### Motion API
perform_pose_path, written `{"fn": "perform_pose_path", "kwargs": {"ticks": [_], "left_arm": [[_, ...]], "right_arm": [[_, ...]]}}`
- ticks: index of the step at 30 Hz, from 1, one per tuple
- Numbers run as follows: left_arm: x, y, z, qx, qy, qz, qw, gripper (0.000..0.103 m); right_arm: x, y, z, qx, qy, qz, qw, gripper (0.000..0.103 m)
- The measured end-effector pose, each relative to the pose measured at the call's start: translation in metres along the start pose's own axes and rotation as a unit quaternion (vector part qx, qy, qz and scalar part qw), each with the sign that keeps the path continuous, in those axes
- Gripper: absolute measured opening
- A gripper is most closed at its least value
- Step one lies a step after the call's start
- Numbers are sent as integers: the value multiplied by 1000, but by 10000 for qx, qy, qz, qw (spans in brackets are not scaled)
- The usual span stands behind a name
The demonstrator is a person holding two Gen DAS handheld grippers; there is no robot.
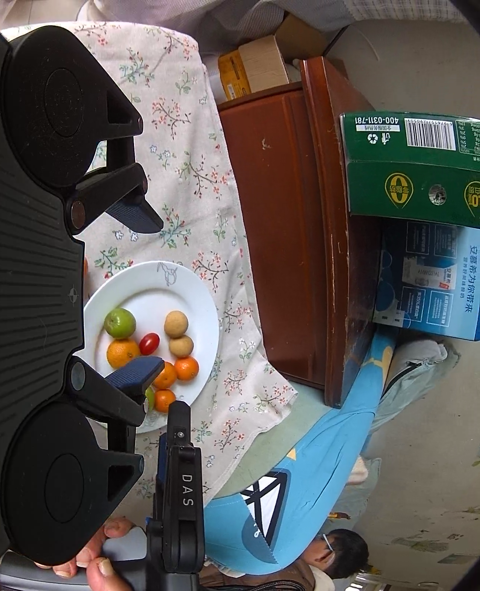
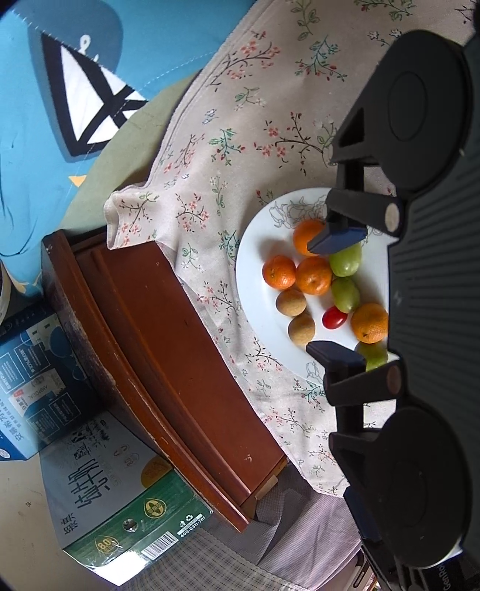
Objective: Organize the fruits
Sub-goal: 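Withdraw both open grippers from the plate, then move both open grippers to the fruits left on the cloth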
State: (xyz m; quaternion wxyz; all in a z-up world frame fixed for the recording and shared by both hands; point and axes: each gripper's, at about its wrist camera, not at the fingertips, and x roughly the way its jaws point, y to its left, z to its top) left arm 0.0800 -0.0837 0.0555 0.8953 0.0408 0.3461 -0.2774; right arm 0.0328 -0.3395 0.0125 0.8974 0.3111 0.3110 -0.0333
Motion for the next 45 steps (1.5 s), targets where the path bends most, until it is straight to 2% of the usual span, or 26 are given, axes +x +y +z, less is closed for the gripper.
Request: {"fn": "perform_pose_path", "kwargs": {"ticks": [3,11,14,17,23,30,35,37,45], "left_arm": [[-14,5,-5,11,16,89,10000,83],[-48,15,-26,102,68,363,9993,89],[-53,20,-31,113,121,492,9987,89],[-54,24,-37,82,216,644,9977,89],[-51,33,-49,85,511,733,9960,89],[-46,52,-56,-234,639,921,9934,89],[-43,59,-58,-281,699,1116,9909,89],[-43,59,-58,-260,696,1106,9911,89],[-34,59,-63,-259,774,1175,9897,89]], "right_arm": [[-6,3,-4,-49,37,-23,10000,56],[-21,19,-23,-337,83,3,9994,63],[-27,25,-33,-369,165,148,9991,64],[-34,32,-48,-480,227,239,9983,68],[-36,40,-73,-652,565,431,9953,69],[-31,54,-82,-1143,636,523,9900,69],[-22,59,-89,-1293,689,518,9879,69],[-17,59,-92,-1270,708,515,9880,68],[9,69,-105,-1519,755,508,9842,47]]}}
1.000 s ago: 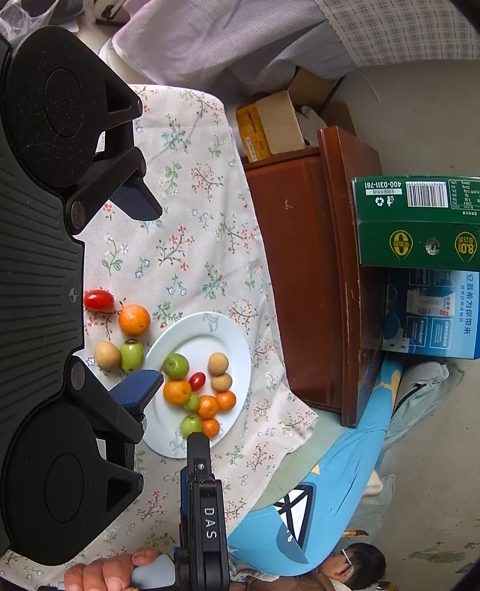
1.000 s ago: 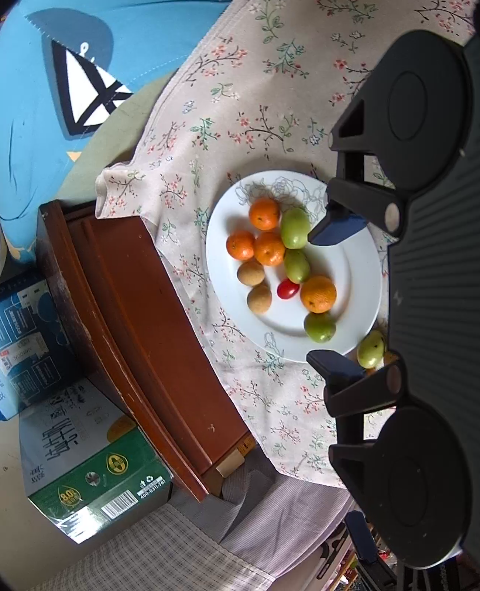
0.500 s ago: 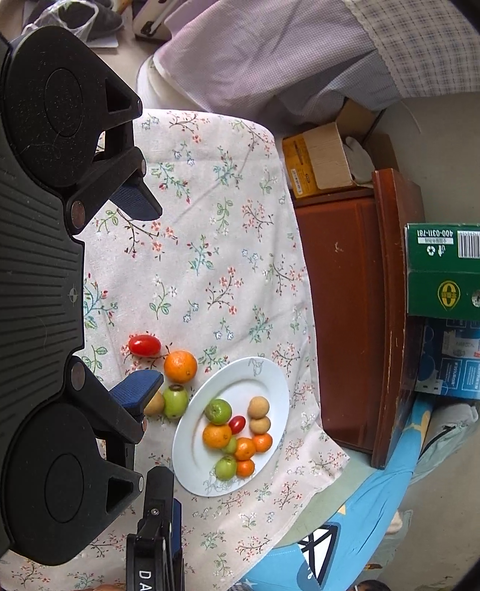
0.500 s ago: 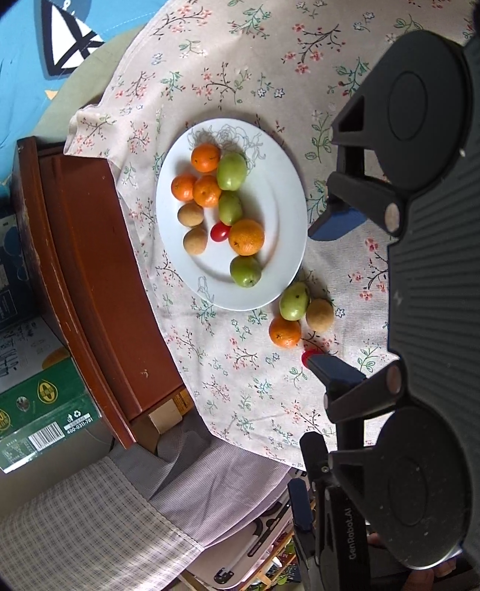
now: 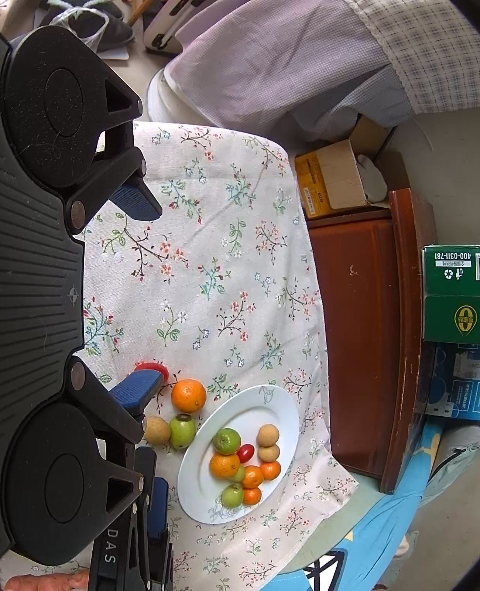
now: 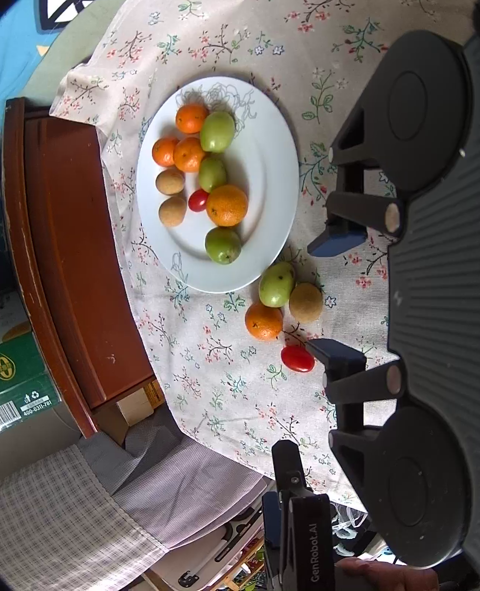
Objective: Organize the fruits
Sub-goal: 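Move both open grippers to the fruits left on the cloth, then grasp the red cherry tomato with the left gripper while the right gripper grasps a kiwi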
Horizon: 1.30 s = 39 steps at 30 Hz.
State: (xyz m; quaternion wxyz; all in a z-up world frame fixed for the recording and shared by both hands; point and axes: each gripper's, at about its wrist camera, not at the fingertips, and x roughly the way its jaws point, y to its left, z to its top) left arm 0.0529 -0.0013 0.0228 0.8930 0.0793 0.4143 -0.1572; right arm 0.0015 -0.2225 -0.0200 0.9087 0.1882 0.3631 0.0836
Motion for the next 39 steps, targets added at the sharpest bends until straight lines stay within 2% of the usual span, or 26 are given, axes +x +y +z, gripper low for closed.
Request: {"fn": "perform_pose_path", "kwargs": {"ticks": [2,3,5,11,12,17,22,29,32,37,39], "left_arm": [[2,-1,-1,46,12,40,10000,89],[4,-2,-2,88,9,64,9999,89],[6,-3,-3,127,12,85,9999,89],[16,-9,-7,242,76,72,9997,88],[17,-10,-8,250,84,38,9996,87],[25,-21,-9,378,34,-218,9990,86],[34,-33,-9,454,29,-519,9976,79],[52,-44,-13,547,107,-731,9958,57],[62,-48,-15,547,154,-715,9958,44],[64,-51,-15,562,99,-681,9960,37],[64,-51,-15,564,85,-693,9960,24]], "right_arm": [[7,1,-1,7,15,5,10000,46],[10,2,-1,1,23,3,10000,41],[17,4,-2,-41,62,-34,10000,38],[29,8,-4,-117,-9,-117,9999,36],[30,9,-4,-152,21,-144,9998,28],[20,7,-3,5,104,-65,9999,28],[7,0,1,174,38,-224,9996,27],[-3,-13,3,422,16,-406,9983,27],[-6,-15,4,468,16,-385,9982,27],[-8,-16,4,497,32,-319,9983,27],[-8,-16,4,506,24,-328,9982,27]]}}
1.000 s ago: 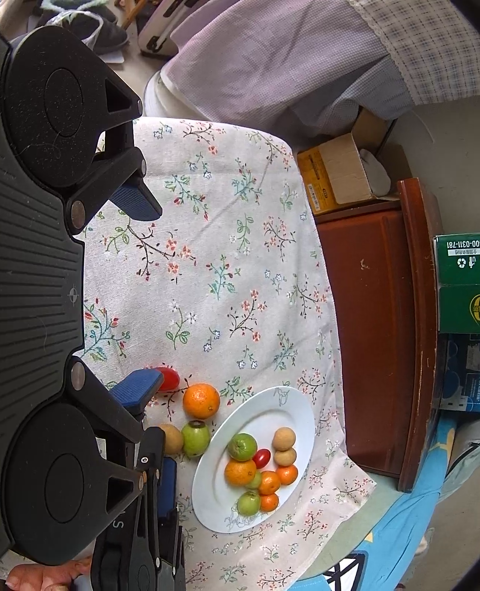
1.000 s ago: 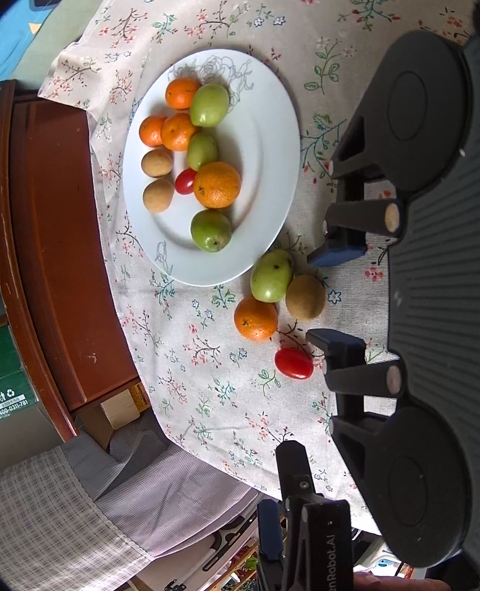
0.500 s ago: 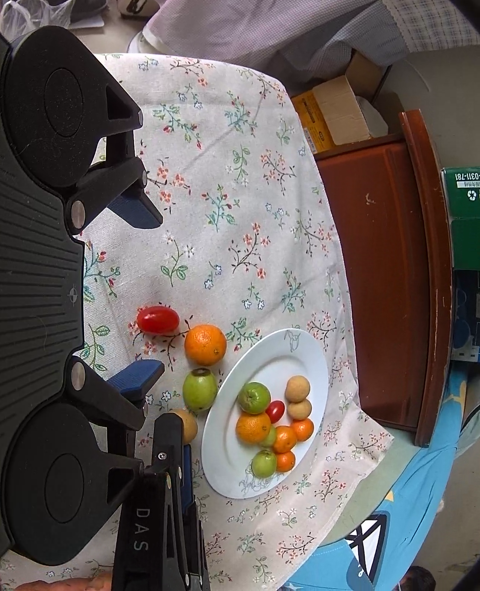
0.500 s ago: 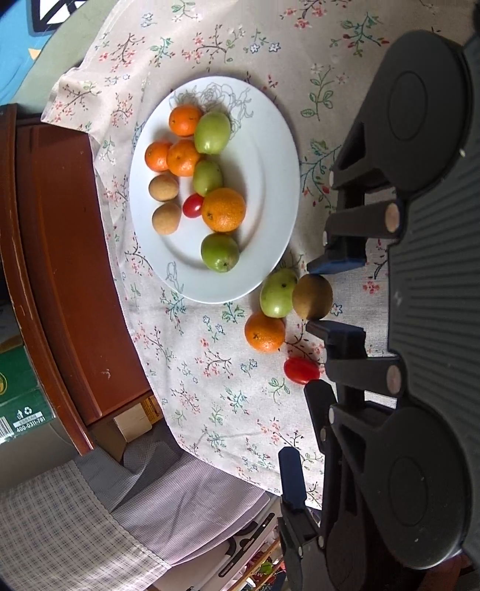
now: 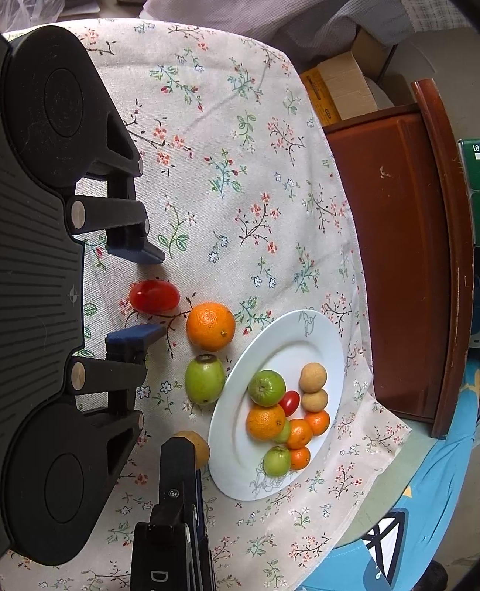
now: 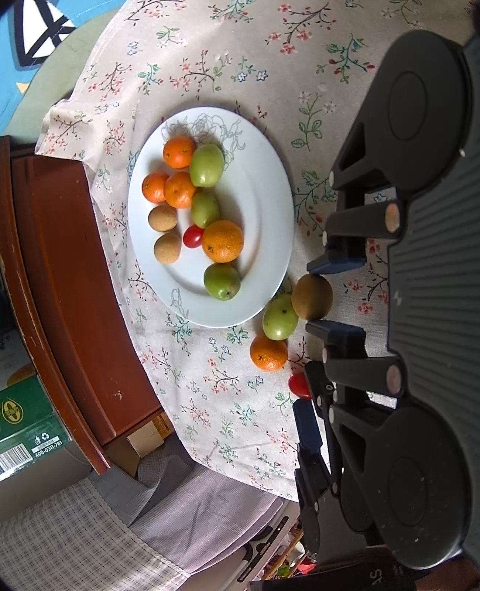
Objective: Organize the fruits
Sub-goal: 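Grasp the red cherry tomato with the left gripper while the right gripper grasps a kiwi, then carry the tomato and kiwi onto the plate and open both grippers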
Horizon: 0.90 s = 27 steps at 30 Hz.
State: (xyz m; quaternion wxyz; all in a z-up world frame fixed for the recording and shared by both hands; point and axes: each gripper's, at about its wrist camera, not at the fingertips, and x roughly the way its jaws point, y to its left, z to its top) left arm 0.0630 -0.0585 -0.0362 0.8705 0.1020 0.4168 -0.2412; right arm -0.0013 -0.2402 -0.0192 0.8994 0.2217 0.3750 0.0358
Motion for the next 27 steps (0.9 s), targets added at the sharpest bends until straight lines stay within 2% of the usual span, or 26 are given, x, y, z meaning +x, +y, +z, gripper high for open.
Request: {"fn": "perform_pose_path", "kwargs": {"ticks": [2,11,18,27], "left_arm": [[-1,2,0,-48,7,-76,10000,17],[-12,1,3,-95,-118,-7,9999,17],[-37,1,17,-42,-622,211,9978,17],[-59,0,40,-243,-1064,-47,9940,17]], "right_arm": [[0,0,0,15,-4,-4,10000,27],[0,1,-1,38,10,50,10000,27],[-13,4,7,9,-179,206,9996,27],[-55,0,34,28,-684,259,9973,27]]}}
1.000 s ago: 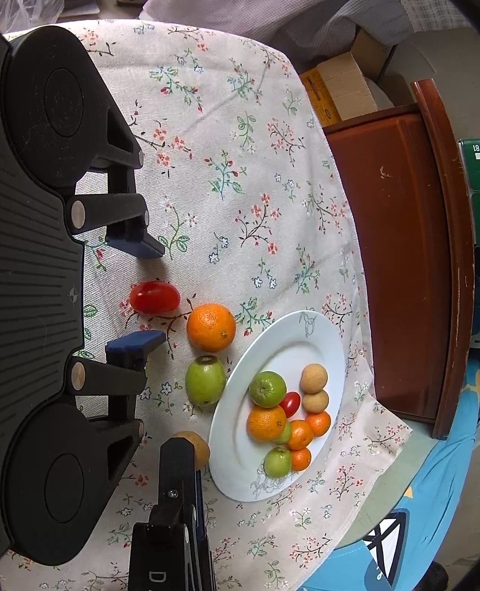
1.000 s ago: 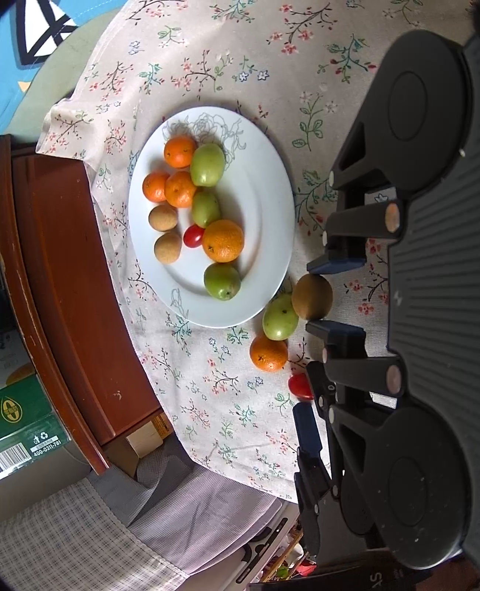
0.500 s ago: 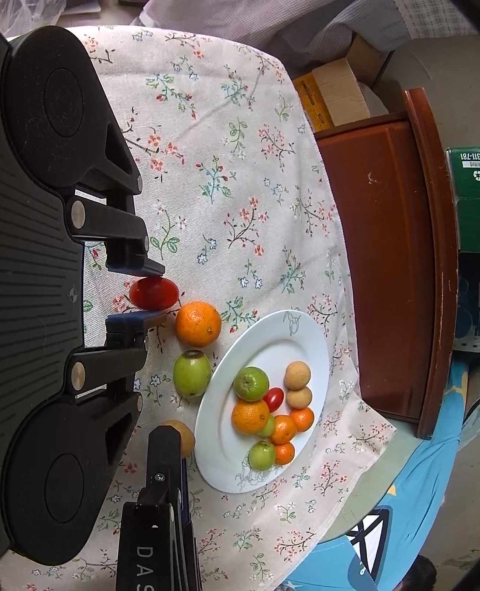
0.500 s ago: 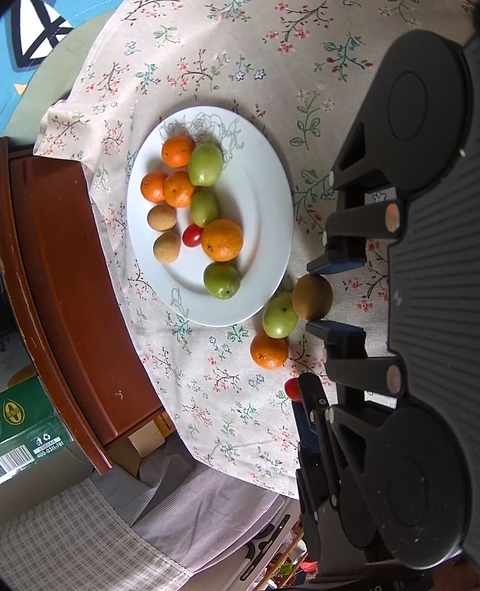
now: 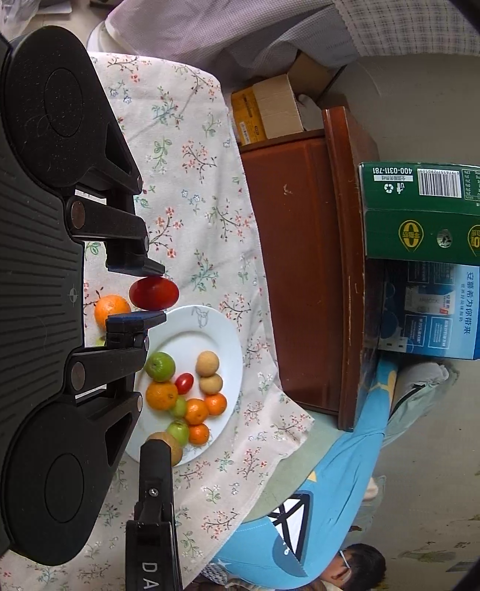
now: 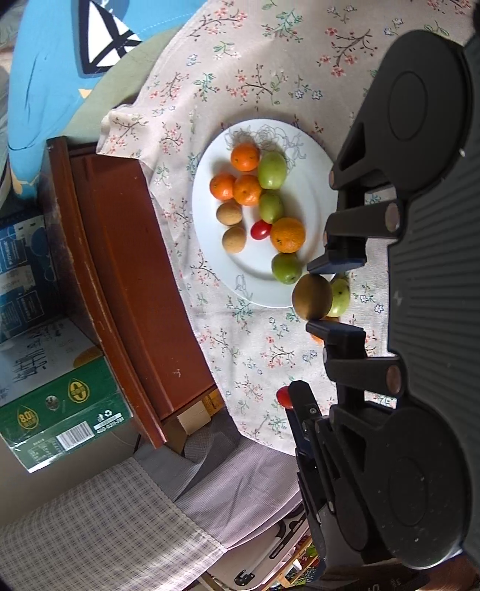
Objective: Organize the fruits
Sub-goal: 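Carry the tomato and kiwi onto the plate and open both grippers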
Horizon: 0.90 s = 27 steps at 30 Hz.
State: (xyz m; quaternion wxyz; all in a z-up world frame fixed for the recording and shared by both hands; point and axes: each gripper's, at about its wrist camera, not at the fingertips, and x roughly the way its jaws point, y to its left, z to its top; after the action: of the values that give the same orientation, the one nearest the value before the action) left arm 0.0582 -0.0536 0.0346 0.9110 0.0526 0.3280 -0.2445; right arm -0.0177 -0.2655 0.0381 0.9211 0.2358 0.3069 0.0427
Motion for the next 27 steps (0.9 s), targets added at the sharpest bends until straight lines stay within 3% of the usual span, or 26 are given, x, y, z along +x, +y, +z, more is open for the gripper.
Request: {"fn": "perform_pose_path", "kwargs": {"ticks": [7,11,27], "left_arm": [[-3,-7,8,-88,-88,-166,9998,17],[-3,-8,14,-191,-108,-216,9995,17],[26,-20,28,-374,17,-624,9973,17]], "right_arm": [[-18,-24,26,-145,-212,-134,9996,27],[-19,-42,32,89,-297,-275,9991,27],[13,-73,43,958,-70,14,9954,27]]}}
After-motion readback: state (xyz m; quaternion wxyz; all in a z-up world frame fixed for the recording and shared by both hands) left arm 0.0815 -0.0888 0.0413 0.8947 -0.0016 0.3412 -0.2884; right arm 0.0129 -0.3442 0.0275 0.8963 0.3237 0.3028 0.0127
